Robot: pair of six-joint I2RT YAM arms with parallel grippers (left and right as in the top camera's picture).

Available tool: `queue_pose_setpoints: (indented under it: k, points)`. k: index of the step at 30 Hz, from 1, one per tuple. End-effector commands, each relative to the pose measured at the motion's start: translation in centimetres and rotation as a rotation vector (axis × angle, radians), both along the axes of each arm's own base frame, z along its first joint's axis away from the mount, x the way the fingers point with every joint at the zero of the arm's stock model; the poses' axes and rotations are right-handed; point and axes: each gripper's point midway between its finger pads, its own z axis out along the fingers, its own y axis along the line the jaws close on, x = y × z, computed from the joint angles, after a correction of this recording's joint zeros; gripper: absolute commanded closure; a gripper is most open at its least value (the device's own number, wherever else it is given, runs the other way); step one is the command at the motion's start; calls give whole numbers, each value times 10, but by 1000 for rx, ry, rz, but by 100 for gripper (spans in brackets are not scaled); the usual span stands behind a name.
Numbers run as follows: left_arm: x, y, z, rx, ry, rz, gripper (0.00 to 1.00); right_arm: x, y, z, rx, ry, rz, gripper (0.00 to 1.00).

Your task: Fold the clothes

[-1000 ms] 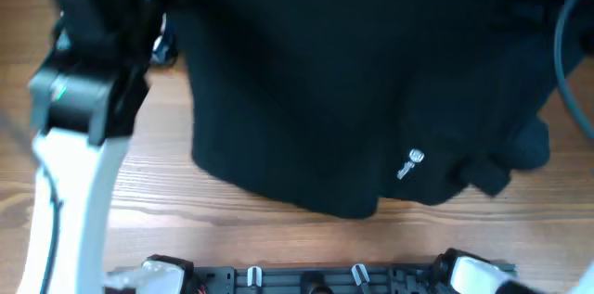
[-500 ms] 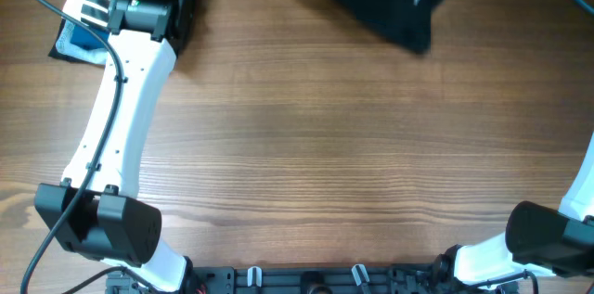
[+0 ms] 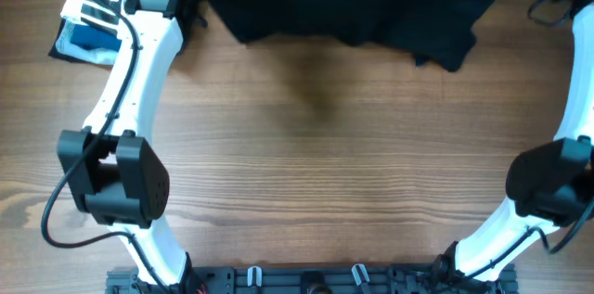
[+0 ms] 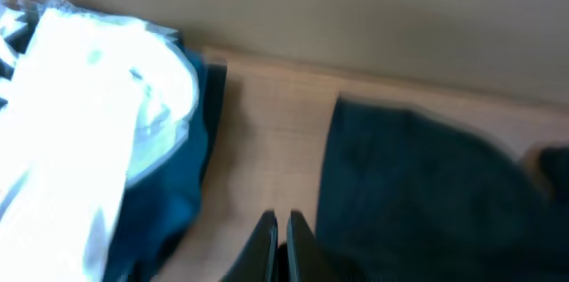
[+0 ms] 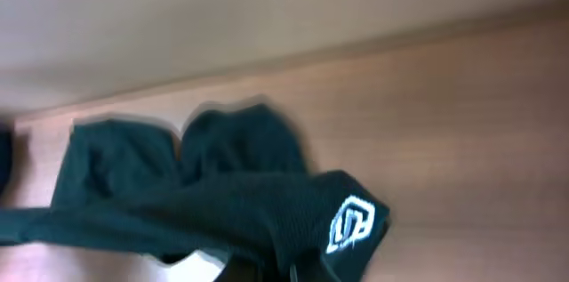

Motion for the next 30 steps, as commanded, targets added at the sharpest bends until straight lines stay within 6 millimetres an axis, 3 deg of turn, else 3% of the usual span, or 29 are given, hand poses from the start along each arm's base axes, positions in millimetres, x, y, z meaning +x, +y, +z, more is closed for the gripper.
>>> queue_pose_setpoints:
  k: [1, 8, 11, 14, 17, 19, 21, 25, 30]
  points:
    - [-22, 20, 1, 19, 80, 24, 96, -27, -1, 7, 3, 59, -6, 96]
    - [-97, 11, -11, -26, 344, -36, 96, -105, 18, 2, 30, 303, -3, 96]
    - [-132, 10, -27, -38, 501, -42, 96, -134, 12, 0, -17, 400, -54, 95]
    - [-155, 12, -34, -30, 599, -38, 96, -156, 7, 13, -59, 421, -115, 95]
    - [-188, 17, -40, -34, 733, 14, 96, -184, 14, 33, -79, 364, -134, 96]
    - [-198, 18, -42, -34, 775, 32, 96, -201, 16, 33, -83, 352, -166, 95]
    - [-204, 17, -45, -42, 799, 44, 96, -223, 23, 16, -73, 361, -185, 96]
    - [-226, 11, -62, -40, 870, 46, 96, -264, 34, -47, -27, 457, -223, 96]
    - [-263, -6, -109, -10, 981, 49, 96, -301, 34, -107, 44, 609, -289, 96]
